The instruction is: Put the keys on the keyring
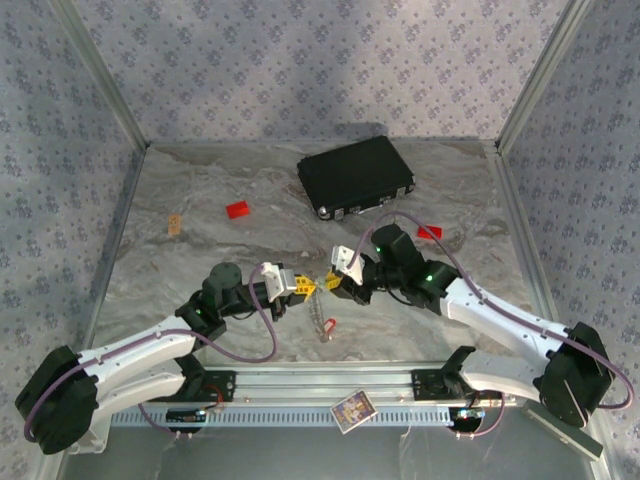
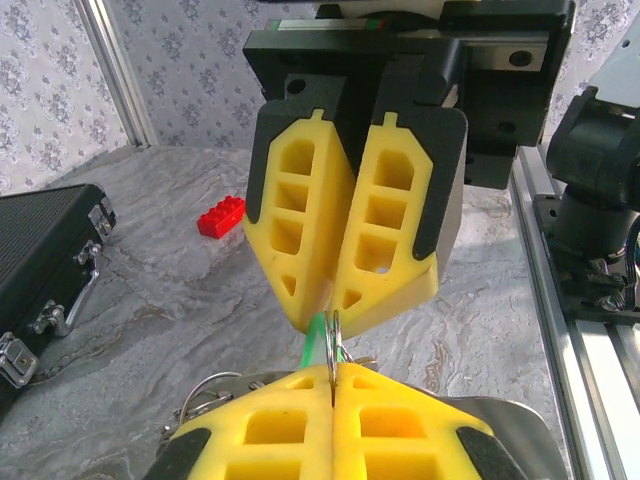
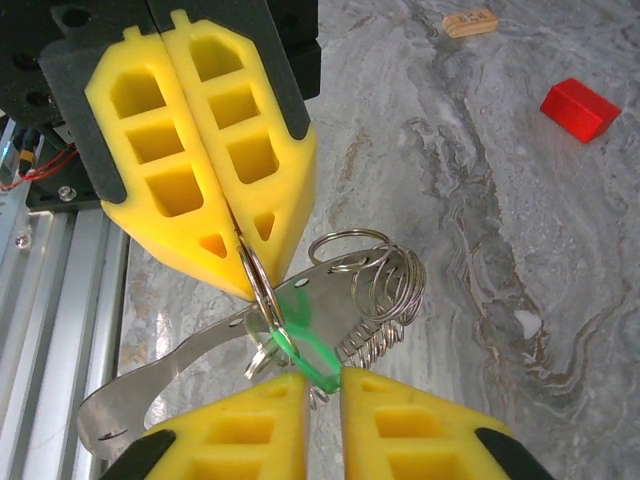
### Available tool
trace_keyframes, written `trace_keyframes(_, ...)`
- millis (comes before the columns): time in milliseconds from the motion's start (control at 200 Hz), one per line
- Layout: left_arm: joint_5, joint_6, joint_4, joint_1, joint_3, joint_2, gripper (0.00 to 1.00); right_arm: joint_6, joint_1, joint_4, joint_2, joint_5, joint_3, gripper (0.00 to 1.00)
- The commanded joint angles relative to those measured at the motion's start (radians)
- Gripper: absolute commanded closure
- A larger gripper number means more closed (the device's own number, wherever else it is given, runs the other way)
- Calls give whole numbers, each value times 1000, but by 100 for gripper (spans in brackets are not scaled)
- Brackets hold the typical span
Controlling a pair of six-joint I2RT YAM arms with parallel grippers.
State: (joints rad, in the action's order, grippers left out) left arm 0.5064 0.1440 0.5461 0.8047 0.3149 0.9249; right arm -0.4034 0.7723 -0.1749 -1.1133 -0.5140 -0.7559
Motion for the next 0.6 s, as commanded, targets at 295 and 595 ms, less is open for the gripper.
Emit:
trace_keyframes(295, 33, 26, 78, -2, 22, -9, 100, 1, 16, -39, -41, -45, -48, 94)
trace_keyframes(595, 38, 35, 58, -3, 26, -14, 100, -15, 11, -61, 12, -6, -39, 71)
